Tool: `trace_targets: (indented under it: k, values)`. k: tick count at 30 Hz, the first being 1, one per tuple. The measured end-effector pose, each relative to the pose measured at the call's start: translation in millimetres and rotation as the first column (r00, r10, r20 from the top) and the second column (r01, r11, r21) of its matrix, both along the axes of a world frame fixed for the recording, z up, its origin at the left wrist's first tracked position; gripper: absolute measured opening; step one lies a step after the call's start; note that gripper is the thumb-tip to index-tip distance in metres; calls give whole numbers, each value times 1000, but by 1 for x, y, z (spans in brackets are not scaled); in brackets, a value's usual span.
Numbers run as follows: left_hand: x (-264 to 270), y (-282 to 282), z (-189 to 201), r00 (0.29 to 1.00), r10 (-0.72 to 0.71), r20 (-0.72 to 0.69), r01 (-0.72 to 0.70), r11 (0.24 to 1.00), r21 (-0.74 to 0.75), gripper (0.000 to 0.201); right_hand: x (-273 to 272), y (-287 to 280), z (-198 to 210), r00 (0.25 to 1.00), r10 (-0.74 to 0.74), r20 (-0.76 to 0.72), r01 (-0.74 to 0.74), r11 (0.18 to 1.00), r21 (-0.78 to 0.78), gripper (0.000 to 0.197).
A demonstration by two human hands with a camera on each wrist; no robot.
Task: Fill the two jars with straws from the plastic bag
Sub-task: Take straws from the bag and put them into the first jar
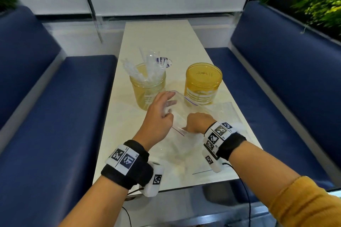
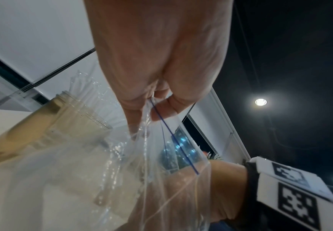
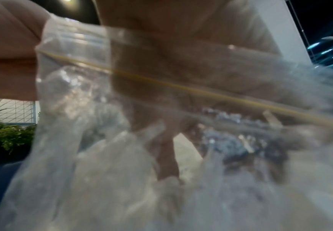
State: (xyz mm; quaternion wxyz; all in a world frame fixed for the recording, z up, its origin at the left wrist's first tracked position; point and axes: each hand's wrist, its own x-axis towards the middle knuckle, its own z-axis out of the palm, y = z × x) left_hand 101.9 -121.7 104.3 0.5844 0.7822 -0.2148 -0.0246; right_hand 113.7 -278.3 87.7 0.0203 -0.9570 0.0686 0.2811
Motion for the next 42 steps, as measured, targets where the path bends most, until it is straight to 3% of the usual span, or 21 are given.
trace_targets:
  k: [6, 11, 16, 21, 23, 26, 28, 30, 32, 35, 39, 42]
  values:
    - [-2, 4, 1, 999, 36, 5, -36, 999, 10, 58, 3, 6, 3, 998, 41, -42, -42, 999, -17, 37]
    - [-1, 4, 2, 997, 53, 53, -58, 994, 97, 62, -1, 12, 31, 989, 128, 78, -119, 986, -113, 29]
    - [0, -1, -6, 975, 23, 221, -94, 946, 312, 71, -5, 21, 72, 946, 253, 202, -215, 958, -191, 32]
    - [3, -10, -14, 966, 17, 258, -104, 939, 328, 84, -12, 31, 110, 923, 287, 257, -239, 950, -203, 32]
    - [6, -14, -18, 965, 69, 252, -149, 938, 314, 79, -17, 35, 125, 904, 300, 305, -254, 950, -182, 30]
    - [12, -18, -19, 939, 193, 284, -277, 915, 295, 41, -22, 34, 142, 872, 289, 396, -290, 955, -57, 30]
    - [15, -18, -18, 920, 273, 282, -351, 894, 278, 18, -23, 30, 152, 859, 194, 473, -296, 943, 152, 28]
    - [17, -15, -15, 907, 352, 233, -402, 889, 221, 21, -20, 27, 156, 852, 62, 519, -295, 877, 380, 37]
    - [17, -11, -12, 899, 377, 224, -414, 898, 152, 31, -14, 27, 153, 846, -34, 533, -283, 817, 502, 51]
    - [22, -5, -14, 914, 378, 149, -393, 915, 89, 28, 0, 28, 133, 824, -25, 566, -327, 795, 511, 56]
    - [24, 0, -7, 929, 367, 48, -368, 930, 19, 34, 11, 41, 95, 801, -53, 596, -422, 657, 625, 43]
    - [24, 6, -4, 920, 391, -35, -391, 920, 6, 31, 15, 51, 78, 765, -116, 633, -425, 647, 633, 36]
